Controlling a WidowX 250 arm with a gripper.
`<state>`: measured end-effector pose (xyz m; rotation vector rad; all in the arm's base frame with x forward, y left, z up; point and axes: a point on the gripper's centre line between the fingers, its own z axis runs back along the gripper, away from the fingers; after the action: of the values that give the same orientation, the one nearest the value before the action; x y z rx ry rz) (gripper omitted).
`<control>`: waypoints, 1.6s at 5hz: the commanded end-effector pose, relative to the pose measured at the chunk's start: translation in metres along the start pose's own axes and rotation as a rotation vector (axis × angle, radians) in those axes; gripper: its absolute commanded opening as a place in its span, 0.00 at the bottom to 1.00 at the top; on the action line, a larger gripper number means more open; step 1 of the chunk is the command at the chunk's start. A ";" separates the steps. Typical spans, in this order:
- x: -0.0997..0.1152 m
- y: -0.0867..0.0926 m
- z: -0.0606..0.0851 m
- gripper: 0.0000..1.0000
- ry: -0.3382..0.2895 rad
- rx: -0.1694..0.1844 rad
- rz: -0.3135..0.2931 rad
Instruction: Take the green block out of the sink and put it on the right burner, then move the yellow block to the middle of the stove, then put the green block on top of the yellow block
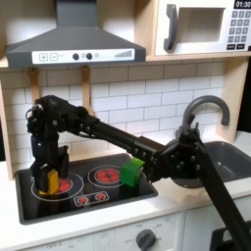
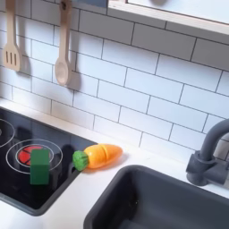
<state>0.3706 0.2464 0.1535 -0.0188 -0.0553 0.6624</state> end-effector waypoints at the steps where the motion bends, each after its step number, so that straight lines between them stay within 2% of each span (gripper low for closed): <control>1: 0.000 -0.001 -0.004 0.94 -0.006 -0.006 -0.012; 2: 0.000 0.000 -0.008 0.00 0.000 -0.024 -0.025; 6: -0.004 -0.006 -0.007 0.00 -0.002 -0.043 -0.058; 8: -0.013 -0.003 -0.005 0.00 0.005 -0.055 -0.072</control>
<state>0.3605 0.2386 0.1488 -0.0706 -0.0691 0.5942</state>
